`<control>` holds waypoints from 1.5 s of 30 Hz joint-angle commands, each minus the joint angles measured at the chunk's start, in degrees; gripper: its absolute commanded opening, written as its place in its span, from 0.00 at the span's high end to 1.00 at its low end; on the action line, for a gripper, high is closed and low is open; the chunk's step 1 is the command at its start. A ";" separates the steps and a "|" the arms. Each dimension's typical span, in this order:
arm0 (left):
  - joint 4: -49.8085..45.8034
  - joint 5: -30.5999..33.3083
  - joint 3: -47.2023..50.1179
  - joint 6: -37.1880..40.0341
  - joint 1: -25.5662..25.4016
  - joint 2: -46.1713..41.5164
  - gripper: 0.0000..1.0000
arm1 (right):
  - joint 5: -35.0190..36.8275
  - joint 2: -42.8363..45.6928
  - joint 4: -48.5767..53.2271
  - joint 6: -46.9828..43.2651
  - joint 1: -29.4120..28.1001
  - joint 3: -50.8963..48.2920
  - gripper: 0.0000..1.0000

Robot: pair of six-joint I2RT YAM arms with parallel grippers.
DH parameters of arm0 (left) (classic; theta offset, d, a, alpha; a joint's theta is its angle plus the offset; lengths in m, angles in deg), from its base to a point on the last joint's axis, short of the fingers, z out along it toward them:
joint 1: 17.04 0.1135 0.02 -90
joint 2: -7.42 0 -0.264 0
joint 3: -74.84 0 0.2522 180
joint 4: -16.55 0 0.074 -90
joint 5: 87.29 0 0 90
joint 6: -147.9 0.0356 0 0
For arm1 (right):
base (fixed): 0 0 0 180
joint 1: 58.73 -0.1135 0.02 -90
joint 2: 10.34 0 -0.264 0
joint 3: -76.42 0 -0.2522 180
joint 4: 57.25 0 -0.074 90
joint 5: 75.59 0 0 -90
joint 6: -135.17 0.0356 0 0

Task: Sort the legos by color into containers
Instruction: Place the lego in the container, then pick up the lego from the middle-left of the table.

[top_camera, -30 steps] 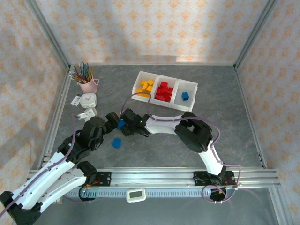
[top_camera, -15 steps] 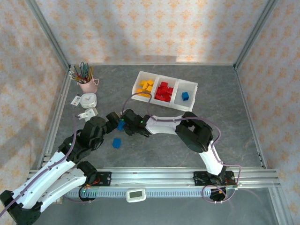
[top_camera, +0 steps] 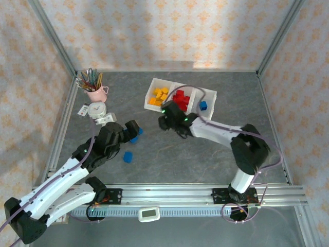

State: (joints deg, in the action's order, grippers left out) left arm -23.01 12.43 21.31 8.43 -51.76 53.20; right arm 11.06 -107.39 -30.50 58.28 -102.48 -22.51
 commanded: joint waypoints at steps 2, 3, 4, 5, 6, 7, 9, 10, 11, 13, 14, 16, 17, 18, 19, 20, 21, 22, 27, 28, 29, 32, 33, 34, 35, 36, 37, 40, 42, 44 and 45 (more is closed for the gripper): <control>7.47 -3.67 -3.30 3.87 0.53 4.13 0.01 | 4.56 5.29 2.46 4.00 9.58 -1.44 0.70; 8.36 -4.34 -4.06 4.32 0.53 5.54 0.01 | 6.70 5.72 2.59 4.08 11.64 -1.21 0.70; 9.31 -4.98 -4.70 4.74 0.52 6.91 0.01 | 8.99 5.72 2.79 4.23 13.57 -0.73 0.70; 10.12 -5.35 -5.18 5.06 0.51 8.01 0.01 | 9.81 5.47 2.79 4.43 15.28 -0.23 0.70; 10.90 -5.64 -5.81 5.30 0.48 9.20 0.01 | 9.94 4.95 2.15 4.49 17.45 0.15 0.70; 11.93 -5.97 -6.25 5.50 0.53 10.30 0.01 | 10.05 4.13 1.56 4.82 19.27 0.52 0.70; 13.74 -6.61 -6.85 5.96 0.53 12.08 0.01 | 9.90 1.76 0.43 4.70 22.13 1.76 0.70; 14.25 -6.79 -7.28 6.13 0.52 12.96 0.01 | 10.82 0.15 0.43 4.62 22.99 2.69 0.70; 14.69 -6.90 -7.71 6.27 0.51 13.63 0.01 | 11.56 -1.51 0.54 4.39 23.50 3.55 0.70; 15.12 -7.00 -8.45 6.62 0.49 15.01 0.01 | 12.00 -4.10 -0.04 3.63 24.42 5.07 0.67; 15.25 -6.99 -8.74 6.80 0.52 15.42 0.01 | 11.98 -4.99 -0.18 3.39 24.66 5.65 0.64; 15.08 -6.69 -9.18 7.02 0.60 16.11 0.01 | 12.45 -6.33 0.30 3.00 25.08 7.35 0.55; 15.00 -6.48 -9.27 7.07 0.57 16.24 0.01 | 12.95 -6.41 0.59 2.99 25.11 7.75 0.51; 14.91 -6.25 -9.35 7.11 0.60 16.25 0.01 | 12.89 -6.11 0.62 2.63 25.08 7.92 0.47; 14.90 -6.07 -9.28 7.11 0.58 16.11 0.01 | 12.61 -5.72 0.46 2.29 25.04 7.93 0.44; 14.97 -5.90 -9.17 7.20 0.54 15.90 0.01 | 12.34 -5.24 0.55 1.96 25.06 7.93 0.42; 15.05 -5.64 -8.94 7.13 0.55 15.62 0.01 | 11.85 -4.66 0.87 1.80 25.02 8.10 0.40; 15.08 -5.31 -8.76 7.03 0.62 15.40 0.01 | 11.29 -4.05 1.25 1.91 24.87 8.13 0.39; 13.57 -3.16 -7.41 5.93 0.75 12.74 0.01 | 6.87 1.31 0.37 0.47 19.47 4.46 0.36; 13.13 -2.68 -6.92 5.81 0.77 11.93 0.01 | 6.44 2.02 0.42 0.13 18.04 3.77 0.35; 12.34 -2.07 -6.50 5.63 0.77 10.90 0.01 | 5.58 2.80 0.40 -0.07 16.36 2.91 0.34; 8.46 0.43 -5.82 5.01 0.88 7.53 0.01 | 1.25 4.76 -0.97 -0.95 11.25 0.00 0.32; 6.88 1.41 -5.59 4.76 0.91 6.18 0.01 | 0.46 5.24 -1.53 -1.16 9.20 -0.92 0.31; 5.42 2.36 -5.37 4.37 0.97 4.96 0.01 | -0.31 5.53 -2.10 -1.65 7.12 -1.60 0.30; 3.73 3.35 -5.18 4.11 0.96 3.54 0.01 | -0.47 5.65 -2.50 -2.17 4.81 -2.19 0.29; 1.86 4.37 -5.06 3.71 0.97 2.17 0.01 | -0.47 5.45 -2.96 -2.55 2.44 -2.47 0.28; 0.37 5.16 -5.03 3.20 1.05 1.21 0.01 | -0.91 5.11 -3.64 -2.82 0.54 -2.66 0.27; -5.37 7.72 -5.06 1.10 1.06 -2.27 0.01 | -2.24 1.86 -6.18 -1.98 -5.42 -2.24 0.25; -8.25 8.65 -4.89 -0.16 1.06 -4.56 0.01 | -3.43 -1.86 -6.56 -1.31 -8.71 0.19 0.24; -10.61 9.49 -4.84 -1.50 1.05 -6.67 0.01 | -3.92 -5.53 -7.05 -1.45 -11.06 2.70 0.24; -11.65 9.94 -4.76 -2.03 1.03 -7.72 0.01 | -3.72 -7.46 -7.23 -1.84 -12.11 3.92 0.24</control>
State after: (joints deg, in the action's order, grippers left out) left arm -27.71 18.46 15.87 9.26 -51.15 47.87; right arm 8.24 -110.74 -35.96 56.92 -112.68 -21.65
